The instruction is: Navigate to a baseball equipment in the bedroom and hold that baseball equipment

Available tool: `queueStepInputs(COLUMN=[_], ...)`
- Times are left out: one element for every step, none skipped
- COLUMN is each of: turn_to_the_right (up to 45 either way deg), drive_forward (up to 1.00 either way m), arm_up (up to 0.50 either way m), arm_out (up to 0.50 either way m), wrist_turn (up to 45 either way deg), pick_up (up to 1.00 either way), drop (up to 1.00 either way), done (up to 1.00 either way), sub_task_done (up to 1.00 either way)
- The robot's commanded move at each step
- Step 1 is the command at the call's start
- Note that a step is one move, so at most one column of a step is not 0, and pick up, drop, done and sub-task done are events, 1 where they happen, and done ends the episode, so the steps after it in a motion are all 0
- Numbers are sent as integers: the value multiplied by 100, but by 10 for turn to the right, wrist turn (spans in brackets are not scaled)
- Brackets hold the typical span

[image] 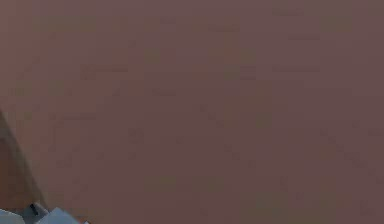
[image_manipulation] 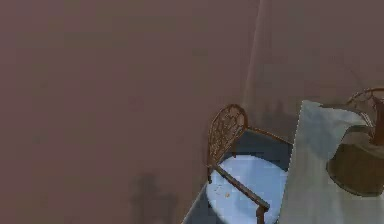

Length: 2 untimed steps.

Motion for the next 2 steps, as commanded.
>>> queueStepInputs(turn_to_the_right=[-450, -450], drive_forward=[0, 0], arm_up=[0, 0], arm_out=[0, 0], wrist_turn=[0, 0], pick_up=[0, 0], drop=[0, 0], done=[0, 0], sub_task_done=[0, 0])
